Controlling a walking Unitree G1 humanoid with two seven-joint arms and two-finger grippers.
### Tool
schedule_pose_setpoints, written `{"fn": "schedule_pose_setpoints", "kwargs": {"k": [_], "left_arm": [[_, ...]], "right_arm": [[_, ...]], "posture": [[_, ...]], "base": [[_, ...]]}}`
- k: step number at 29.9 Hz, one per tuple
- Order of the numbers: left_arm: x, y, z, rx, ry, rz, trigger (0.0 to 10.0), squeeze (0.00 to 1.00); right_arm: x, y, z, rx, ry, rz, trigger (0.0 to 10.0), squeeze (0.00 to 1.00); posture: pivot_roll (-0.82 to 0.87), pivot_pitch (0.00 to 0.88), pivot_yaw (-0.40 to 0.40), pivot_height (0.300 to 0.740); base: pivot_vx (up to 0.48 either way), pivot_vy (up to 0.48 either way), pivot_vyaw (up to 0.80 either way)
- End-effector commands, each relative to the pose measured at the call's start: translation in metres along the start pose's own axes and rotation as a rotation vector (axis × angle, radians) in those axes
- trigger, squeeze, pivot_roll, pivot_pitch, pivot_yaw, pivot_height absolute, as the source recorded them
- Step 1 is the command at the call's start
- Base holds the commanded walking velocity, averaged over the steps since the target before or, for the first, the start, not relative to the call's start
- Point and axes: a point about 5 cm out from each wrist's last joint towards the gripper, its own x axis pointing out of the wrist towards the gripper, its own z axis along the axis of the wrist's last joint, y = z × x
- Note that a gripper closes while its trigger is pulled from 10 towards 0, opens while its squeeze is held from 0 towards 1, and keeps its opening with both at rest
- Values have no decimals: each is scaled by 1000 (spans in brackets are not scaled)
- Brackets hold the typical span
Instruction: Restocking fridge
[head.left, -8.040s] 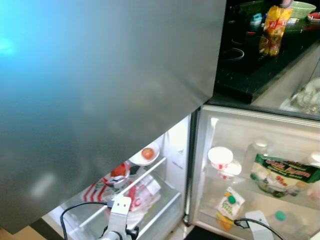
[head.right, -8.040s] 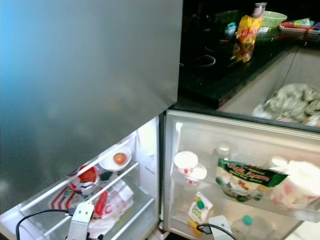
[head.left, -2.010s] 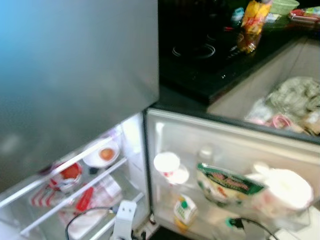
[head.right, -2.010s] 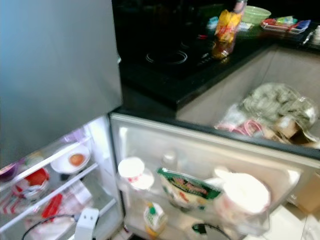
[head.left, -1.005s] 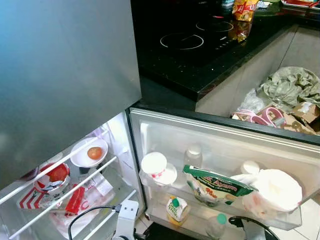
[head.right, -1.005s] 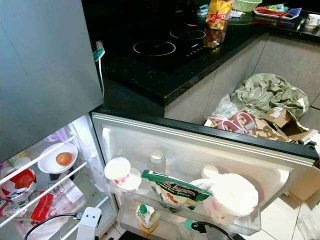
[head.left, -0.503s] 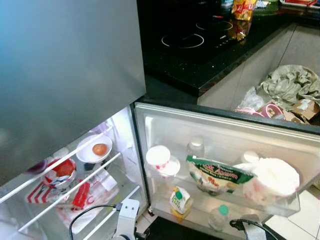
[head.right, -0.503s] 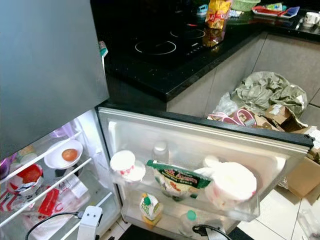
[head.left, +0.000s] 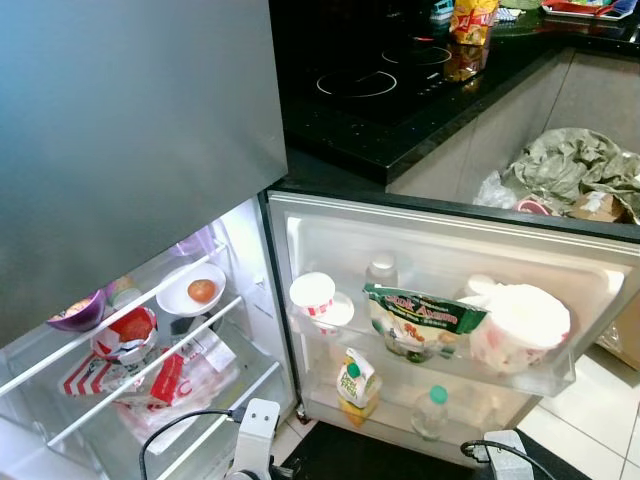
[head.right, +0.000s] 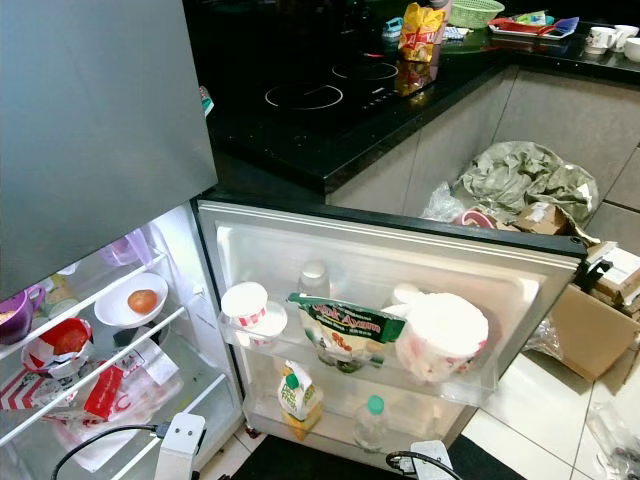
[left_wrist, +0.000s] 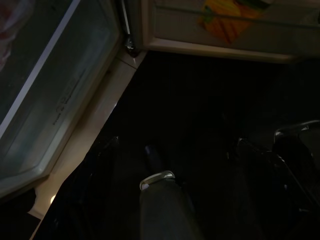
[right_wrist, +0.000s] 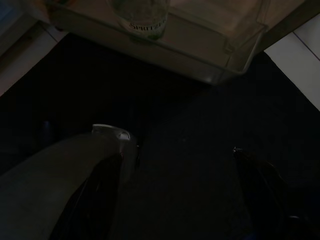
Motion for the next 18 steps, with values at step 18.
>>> {"fn": "schedule_pose_setpoints", "kwargs": {"k": [18], "left_arm": [[0, 2, 1, 16, 22, 15, 10000, 0]], "right_arm": [[-1, -3, -2, -2, -16, 1, 10000, 0]], "posture": [[-193, 66, 12, 740]], "base": [[-54, 0, 0]]}}
